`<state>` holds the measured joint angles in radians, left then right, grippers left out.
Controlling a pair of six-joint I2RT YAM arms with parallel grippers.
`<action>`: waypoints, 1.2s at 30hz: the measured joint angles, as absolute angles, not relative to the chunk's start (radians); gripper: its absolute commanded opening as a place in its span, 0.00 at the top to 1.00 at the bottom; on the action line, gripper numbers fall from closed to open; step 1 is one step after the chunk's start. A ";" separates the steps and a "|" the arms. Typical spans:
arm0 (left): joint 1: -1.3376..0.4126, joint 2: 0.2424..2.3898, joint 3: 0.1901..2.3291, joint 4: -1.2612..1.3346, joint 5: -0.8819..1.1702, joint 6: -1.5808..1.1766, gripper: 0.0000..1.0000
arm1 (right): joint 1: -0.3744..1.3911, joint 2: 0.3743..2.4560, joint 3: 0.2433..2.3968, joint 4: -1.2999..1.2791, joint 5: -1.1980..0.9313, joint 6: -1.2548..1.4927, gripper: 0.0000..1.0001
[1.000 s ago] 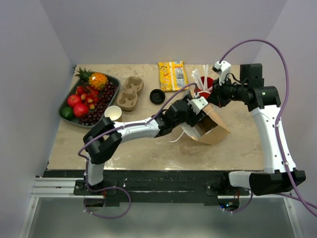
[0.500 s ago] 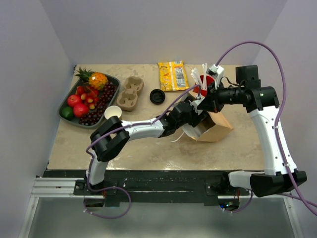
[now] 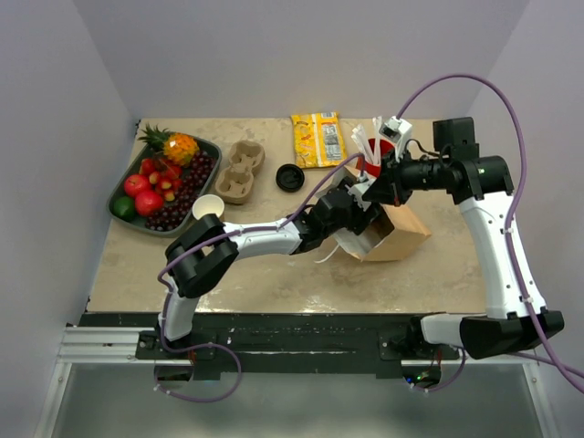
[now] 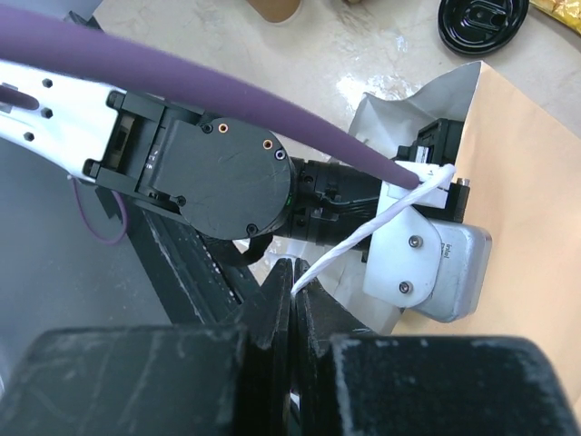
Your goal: Pack the takeout coffee
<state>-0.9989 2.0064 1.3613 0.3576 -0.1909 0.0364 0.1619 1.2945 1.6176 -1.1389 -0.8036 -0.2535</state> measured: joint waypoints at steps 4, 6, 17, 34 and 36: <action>-0.999 2.011 1.365 0.358 -0.198 0.001 1.00 | 0.162 1.303 1.626 -1.141 -0.804 -0.255 1.00; -0.999 2.021 1.376 0.360 -0.204 -0.012 1.00 | 0.162 1.307 1.629 -1.141 -0.803 -0.255 1.00; -1.005 2.085 1.463 0.358 -0.236 -0.050 0.78 | 0.160 1.323 1.638 -1.140 -0.782 -0.263 1.00; -1.002 2.086 1.464 0.345 -0.182 -0.052 0.41 | 0.161 1.323 1.638 -1.140 -0.778 -0.262 1.00; -1.002 2.085 1.464 0.342 -0.179 -0.052 0.41 | 0.161 1.323 1.638 -1.140 -0.778 -0.262 1.00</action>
<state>-1.0016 2.0853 1.4635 0.3424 -0.1787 -0.0521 0.1608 1.3231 1.6382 -1.1400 -0.7776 -0.2623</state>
